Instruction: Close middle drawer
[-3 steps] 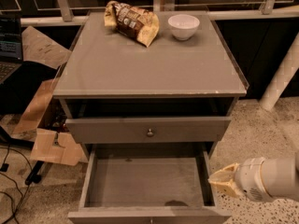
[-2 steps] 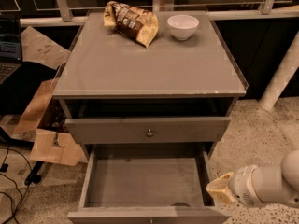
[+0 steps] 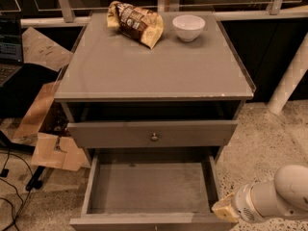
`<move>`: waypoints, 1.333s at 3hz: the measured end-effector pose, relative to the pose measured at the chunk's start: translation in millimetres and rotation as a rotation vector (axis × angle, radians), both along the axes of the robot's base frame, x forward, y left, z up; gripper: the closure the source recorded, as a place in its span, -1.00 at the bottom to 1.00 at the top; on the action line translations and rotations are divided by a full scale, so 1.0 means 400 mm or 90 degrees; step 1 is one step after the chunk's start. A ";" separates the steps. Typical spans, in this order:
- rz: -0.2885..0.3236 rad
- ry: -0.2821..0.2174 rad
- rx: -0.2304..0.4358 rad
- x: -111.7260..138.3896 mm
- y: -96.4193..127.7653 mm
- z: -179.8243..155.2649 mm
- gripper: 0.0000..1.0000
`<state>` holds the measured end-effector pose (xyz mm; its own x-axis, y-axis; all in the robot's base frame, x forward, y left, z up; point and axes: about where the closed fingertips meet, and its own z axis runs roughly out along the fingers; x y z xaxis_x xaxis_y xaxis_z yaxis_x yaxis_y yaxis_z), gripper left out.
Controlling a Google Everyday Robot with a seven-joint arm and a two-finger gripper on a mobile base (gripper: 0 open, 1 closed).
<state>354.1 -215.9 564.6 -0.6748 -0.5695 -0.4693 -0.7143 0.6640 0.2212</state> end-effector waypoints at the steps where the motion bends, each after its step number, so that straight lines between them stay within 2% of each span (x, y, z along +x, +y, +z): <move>1: -0.021 0.044 -0.015 -0.022 -0.021 -0.075 1.00; 2: -0.024 0.047 -0.015 -0.024 -0.023 -0.079 1.00; 3: -0.045 0.028 -0.029 -0.037 -0.017 -0.084 1.00; 4: -0.091 0.005 -0.029 -0.066 -0.005 -0.155 1.00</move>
Offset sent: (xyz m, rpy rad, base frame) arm -0.0081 -0.0077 -0.0271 -0.0209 0.0623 -0.0294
